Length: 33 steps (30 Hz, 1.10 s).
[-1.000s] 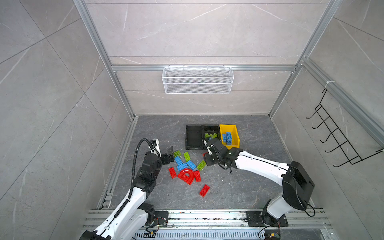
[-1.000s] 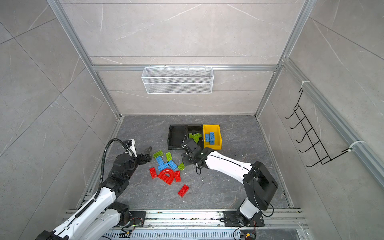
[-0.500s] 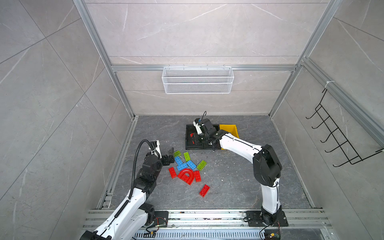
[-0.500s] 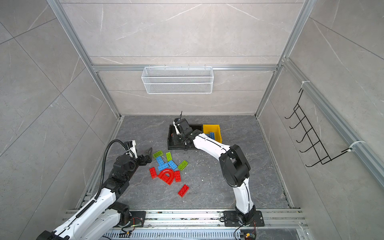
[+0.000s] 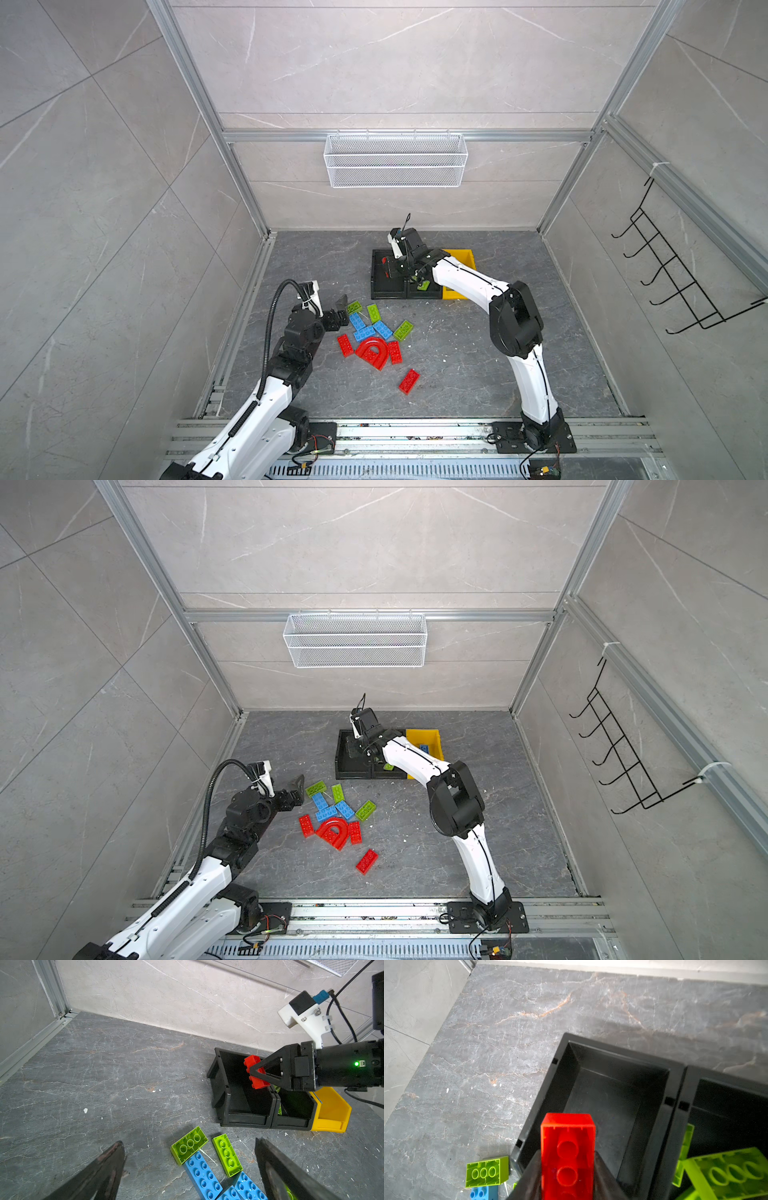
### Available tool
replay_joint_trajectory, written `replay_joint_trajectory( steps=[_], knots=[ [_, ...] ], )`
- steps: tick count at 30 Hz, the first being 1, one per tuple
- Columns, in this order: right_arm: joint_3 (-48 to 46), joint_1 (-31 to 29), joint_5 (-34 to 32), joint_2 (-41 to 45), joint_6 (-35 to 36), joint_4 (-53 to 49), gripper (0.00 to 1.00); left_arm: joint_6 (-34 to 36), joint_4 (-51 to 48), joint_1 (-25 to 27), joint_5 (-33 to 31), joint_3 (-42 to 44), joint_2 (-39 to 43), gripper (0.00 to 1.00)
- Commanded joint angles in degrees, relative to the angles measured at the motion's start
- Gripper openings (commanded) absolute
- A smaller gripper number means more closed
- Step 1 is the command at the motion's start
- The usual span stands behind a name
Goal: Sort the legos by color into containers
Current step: 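Carry the red brick with the right gripper into the empty black bin and release, then return the right gripper to the pile and grasp another red brick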
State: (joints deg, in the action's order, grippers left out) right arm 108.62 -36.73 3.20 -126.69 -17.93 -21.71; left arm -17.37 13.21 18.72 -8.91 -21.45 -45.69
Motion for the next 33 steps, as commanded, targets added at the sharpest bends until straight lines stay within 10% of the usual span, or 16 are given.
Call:
replay_joint_trajectory(
  steps=[1,11,20,33],
  knots=[
    [2.0,-0.1,-0.9,1.0,1.7,-4.4,0.53,-0.2,1.2,-0.2,-0.8,-0.7,0.7,1.0],
    [-18.3,-2.4,0.5,21.6,-0.1,-8.1,0.6,-0.2,0.9,-0.2,-1.2,-0.4,2.1,1.0],
    [-48.7,-15.7,-1.5,43.6,-17.3,-8.6,0.61,-0.4,0.9,-0.2,-1.1,-0.2,2.6,1.0],
    [-60.6,-26.8,2.5,43.6,-27.8,-3.1,0.63,0.1,1.2,-0.3,-1.5,-0.3,1.2,1.0]
  ],
)
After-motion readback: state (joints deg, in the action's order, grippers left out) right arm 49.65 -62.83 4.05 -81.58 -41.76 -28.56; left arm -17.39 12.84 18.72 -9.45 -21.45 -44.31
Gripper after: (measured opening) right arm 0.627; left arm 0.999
